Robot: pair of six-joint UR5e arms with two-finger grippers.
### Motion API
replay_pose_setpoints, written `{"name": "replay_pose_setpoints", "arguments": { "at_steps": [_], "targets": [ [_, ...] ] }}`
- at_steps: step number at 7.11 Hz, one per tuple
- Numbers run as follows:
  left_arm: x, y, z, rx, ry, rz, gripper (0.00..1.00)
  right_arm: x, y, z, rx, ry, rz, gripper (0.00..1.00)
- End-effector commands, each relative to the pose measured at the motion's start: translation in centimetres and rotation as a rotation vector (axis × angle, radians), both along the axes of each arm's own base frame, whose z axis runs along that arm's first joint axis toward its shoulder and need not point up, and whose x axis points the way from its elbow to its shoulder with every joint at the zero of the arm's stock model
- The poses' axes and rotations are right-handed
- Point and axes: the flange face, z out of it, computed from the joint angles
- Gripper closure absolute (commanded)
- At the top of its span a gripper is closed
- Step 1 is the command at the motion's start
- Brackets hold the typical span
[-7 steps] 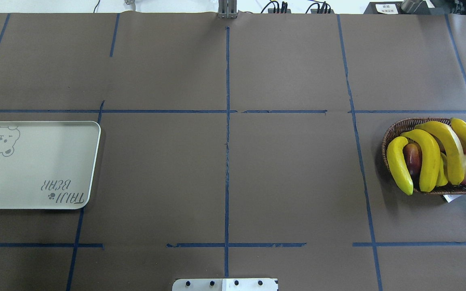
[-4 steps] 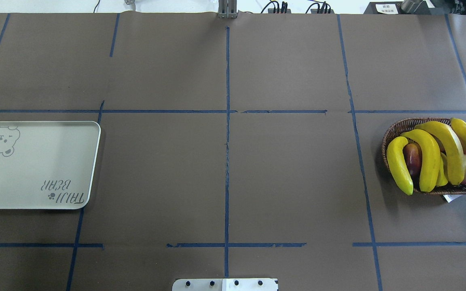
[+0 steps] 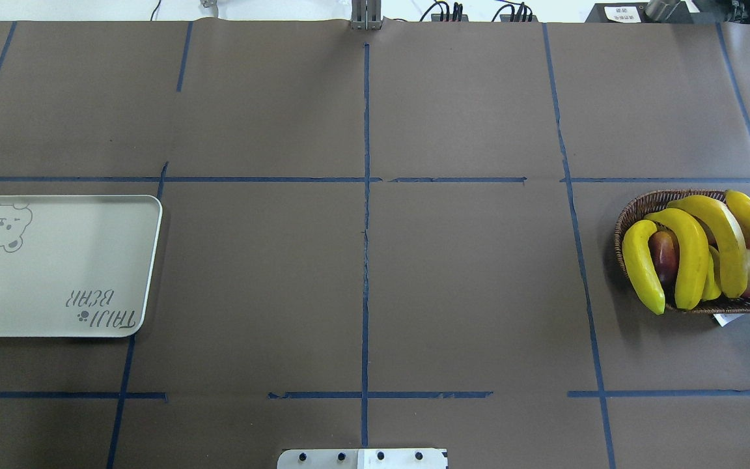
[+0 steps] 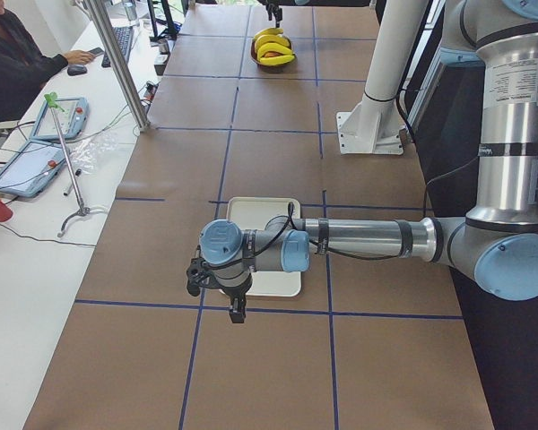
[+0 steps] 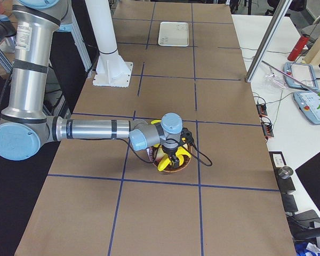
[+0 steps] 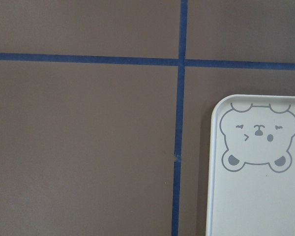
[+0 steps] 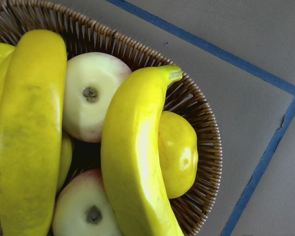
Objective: Transfer all bananas from basket to plate
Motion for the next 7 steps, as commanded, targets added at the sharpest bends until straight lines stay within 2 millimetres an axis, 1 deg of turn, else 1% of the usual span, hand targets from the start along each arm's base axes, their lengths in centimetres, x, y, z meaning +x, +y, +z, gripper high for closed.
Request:
{"name": "replay_pose_setpoints", "arguments": {
  "at_steps": [1, 2, 3, 4, 5, 7],
  "targets": [
    [0.0, 0.0, -0.1, 0.003, 0.001, 0.000, 0.00, -1.1, 0.1, 0.3, -0.002, 0.008, -0.023, 0.00],
    [0.0, 0.0, -0.1, 0.001, 0.001, 0.000, 0.00, -1.9, 0.2, 0.6, -0.007, 0.010, -0.040, 0.00],
    [0.0, 0.0, 0.0, 0.000, 0.001, 0.000, 0.00, -2.5, -0.5, 0.7, -0.008, 0.008, -0.049, 0.00],
    [0.0, -0.1, -0.1, 0.001, 0.001, 0.000, 0.00, -2.6, -0.8, 1.5, -0.019, 0.010, -0.050, 0.01],
    [0.0, -0.1, -0.1, 0.003, 0.001, 0.000, 0.00, -2.7, -0.9, 2.1, -0.032, 0.013, -0.051, 0.07],
    [0.1, -0.2, -0.2, 0.004, -0.001, 0.002, 0.00, -2.8, -1.2, 2.0, -0.032, 0.013, -0.050, 0.18]
  ]
}}
